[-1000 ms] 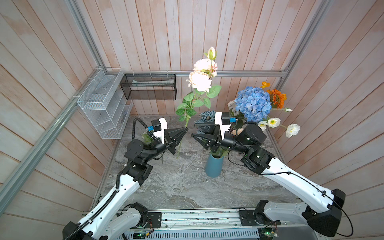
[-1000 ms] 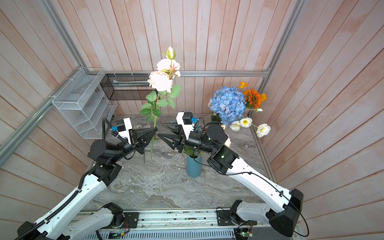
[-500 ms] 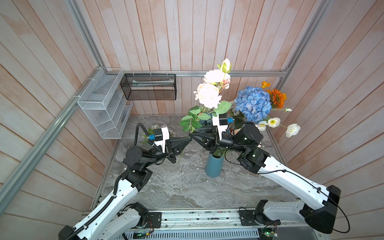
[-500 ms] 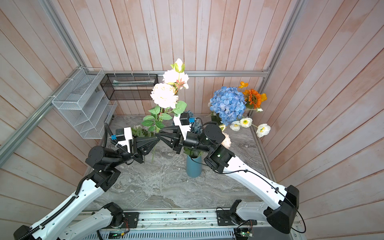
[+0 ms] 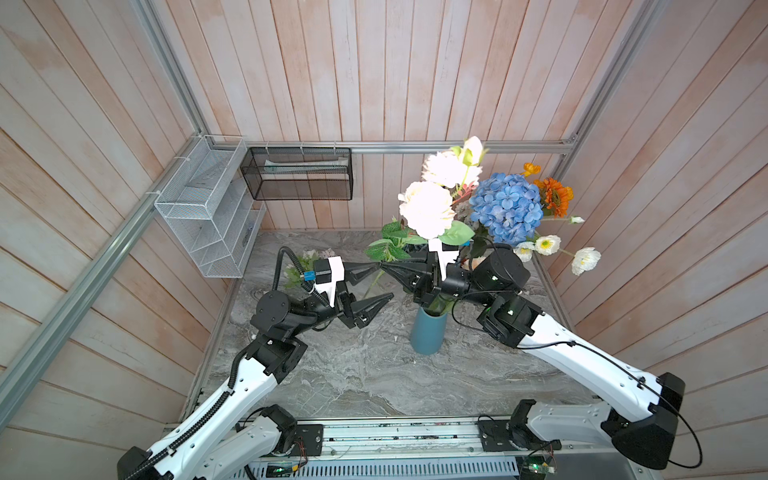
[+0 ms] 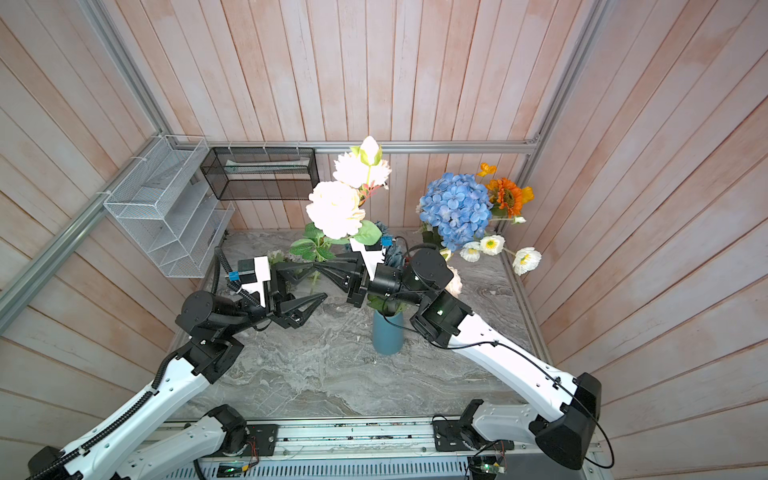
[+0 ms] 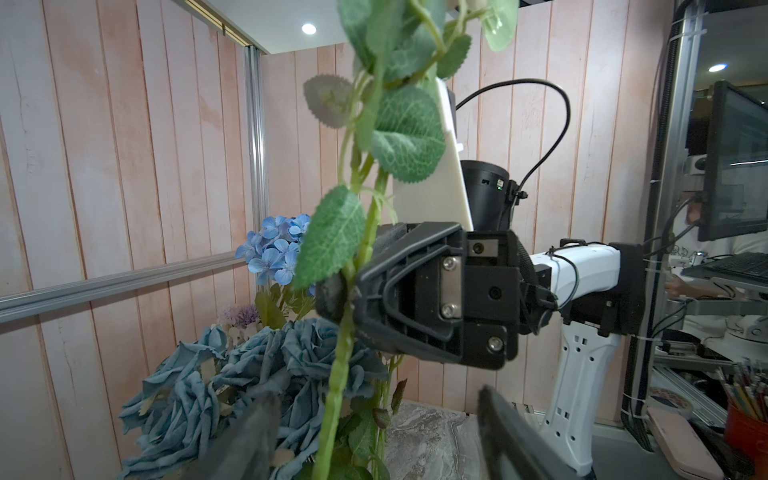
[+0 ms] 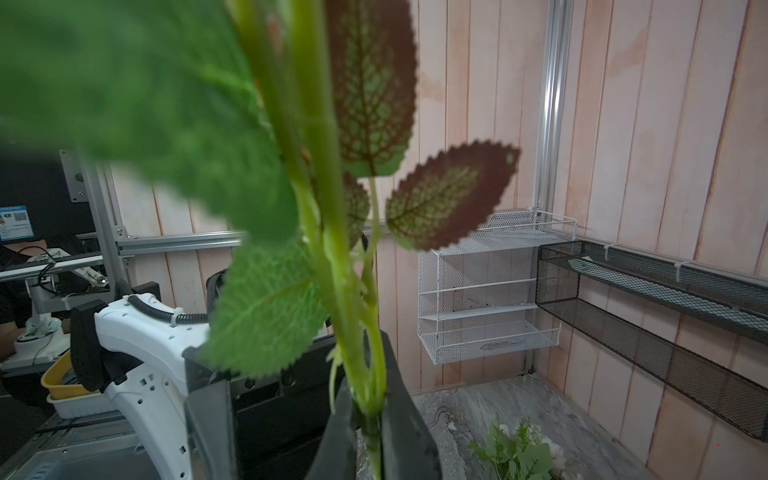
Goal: Arrange the flowers into the vase
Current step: 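Carry the white rose over the teal vase with the right while the left opens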
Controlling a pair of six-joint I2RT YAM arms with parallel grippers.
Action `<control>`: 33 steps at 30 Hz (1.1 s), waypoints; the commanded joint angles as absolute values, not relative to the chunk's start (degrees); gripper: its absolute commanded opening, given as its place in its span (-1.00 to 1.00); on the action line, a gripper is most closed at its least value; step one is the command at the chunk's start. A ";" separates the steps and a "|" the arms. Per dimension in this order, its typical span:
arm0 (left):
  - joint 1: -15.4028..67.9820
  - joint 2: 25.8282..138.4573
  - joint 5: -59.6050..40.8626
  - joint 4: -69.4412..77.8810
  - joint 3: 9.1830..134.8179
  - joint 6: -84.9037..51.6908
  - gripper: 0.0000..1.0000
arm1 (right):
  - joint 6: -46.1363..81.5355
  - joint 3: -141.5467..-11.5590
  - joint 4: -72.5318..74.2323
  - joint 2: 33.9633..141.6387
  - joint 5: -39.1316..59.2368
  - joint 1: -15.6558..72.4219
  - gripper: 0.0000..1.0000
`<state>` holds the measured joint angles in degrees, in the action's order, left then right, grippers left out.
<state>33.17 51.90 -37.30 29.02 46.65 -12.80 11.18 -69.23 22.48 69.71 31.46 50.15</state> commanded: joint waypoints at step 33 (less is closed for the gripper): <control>38.87 75.24 -27.28 33.31 46.96 -18.62 0.96 | -9.23 -59.25 -1.42 44.18 -3.48 50.04 -1.00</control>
<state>38.44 73.43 -26.55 32.21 44.16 -20.43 -5.69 -59.37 -3.29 43.81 -0.93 50.15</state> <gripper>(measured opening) 0.982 0.057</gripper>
